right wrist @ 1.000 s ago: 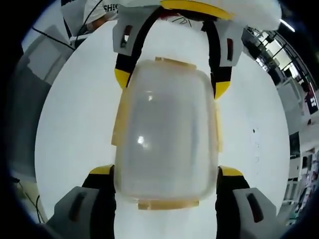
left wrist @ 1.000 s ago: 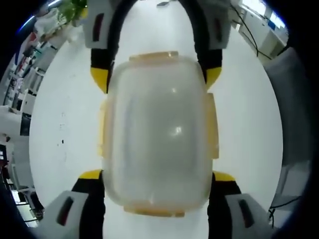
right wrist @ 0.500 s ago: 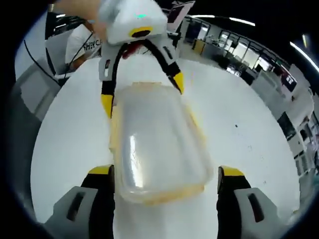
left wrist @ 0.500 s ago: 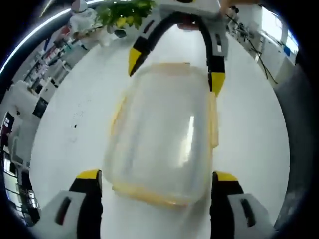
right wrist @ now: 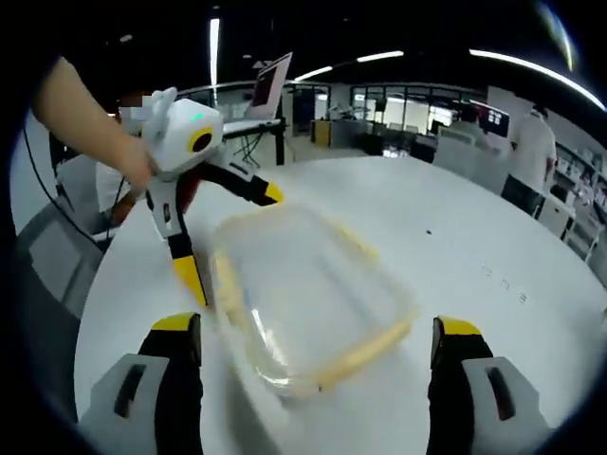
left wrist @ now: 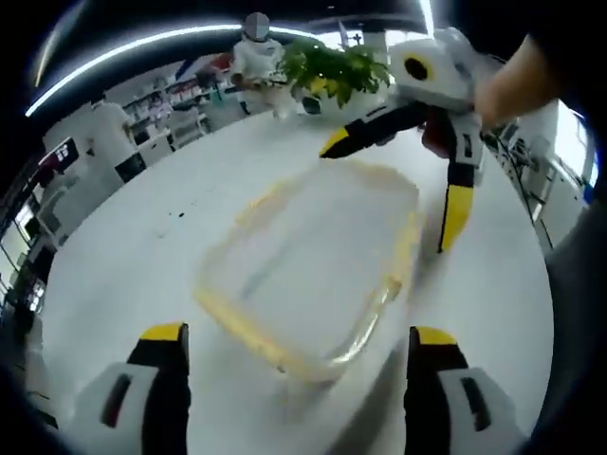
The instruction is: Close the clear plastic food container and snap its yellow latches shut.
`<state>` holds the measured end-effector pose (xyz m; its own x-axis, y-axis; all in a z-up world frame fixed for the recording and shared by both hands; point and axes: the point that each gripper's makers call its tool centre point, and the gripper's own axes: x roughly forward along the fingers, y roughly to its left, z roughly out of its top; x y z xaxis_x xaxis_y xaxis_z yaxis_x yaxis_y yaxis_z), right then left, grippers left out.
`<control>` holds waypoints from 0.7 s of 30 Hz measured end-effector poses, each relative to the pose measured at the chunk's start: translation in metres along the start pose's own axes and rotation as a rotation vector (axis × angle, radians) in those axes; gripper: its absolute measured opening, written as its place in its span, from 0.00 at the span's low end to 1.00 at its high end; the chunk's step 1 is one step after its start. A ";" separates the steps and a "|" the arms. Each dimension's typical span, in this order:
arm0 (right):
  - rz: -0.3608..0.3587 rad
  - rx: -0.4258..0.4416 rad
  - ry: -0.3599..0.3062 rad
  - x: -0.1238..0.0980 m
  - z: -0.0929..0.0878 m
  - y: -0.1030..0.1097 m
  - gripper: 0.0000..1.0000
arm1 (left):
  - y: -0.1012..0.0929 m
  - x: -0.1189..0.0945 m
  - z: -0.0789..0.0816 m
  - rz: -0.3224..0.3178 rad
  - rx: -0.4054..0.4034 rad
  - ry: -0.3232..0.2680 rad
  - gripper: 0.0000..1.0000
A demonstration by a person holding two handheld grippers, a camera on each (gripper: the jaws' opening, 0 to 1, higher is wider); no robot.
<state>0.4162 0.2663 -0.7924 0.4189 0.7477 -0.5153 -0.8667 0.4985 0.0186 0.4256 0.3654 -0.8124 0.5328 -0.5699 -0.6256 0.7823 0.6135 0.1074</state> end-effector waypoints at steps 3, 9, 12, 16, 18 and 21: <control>-0.018 0.030 -0.013 -0.002 -0.002 0.004 0.99 | 0.003 -0.004 0.006 0.045 -0.052 -0.051 0.96; -0.048 0.097 -0.055 -0.006 -0.005 0.009 0.99 | -0.003 -0.005 0.002 0.056 -0.134 -0.085 0.99; -0.061 0.104 -0.044 -0.008 -0.013 0.012 0.99 | -0.008 -0.004 -0.002 0.054 -0.157 -0.082 0.99; -0.071 0.127 -0.040 -0.009 -0.019 0.015 0.99 | -0.013 -0.003 -0.005 0.047 -0.164 -0.078 0.99; -0.075 0.134 -0.039 -0.009 -0.020 0.015 0.98 | -0.013 -0.003 -0.007 0.046 -0.174 -0.073 0.99; -0.078 0.126 -0.031 -0.010 -0.021 0.017 0.97 | -0.011 -0.006 -0.009 0.052 -0.189 -0.071 0.99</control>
<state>0.3918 0.2581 -0.8044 0.4939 0.7165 -0.4927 -0.7909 0.6056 0.0879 0.4110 0.3663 -0.8168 0.5972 -0.5680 -0.5663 0.6826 0.7307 -0.0130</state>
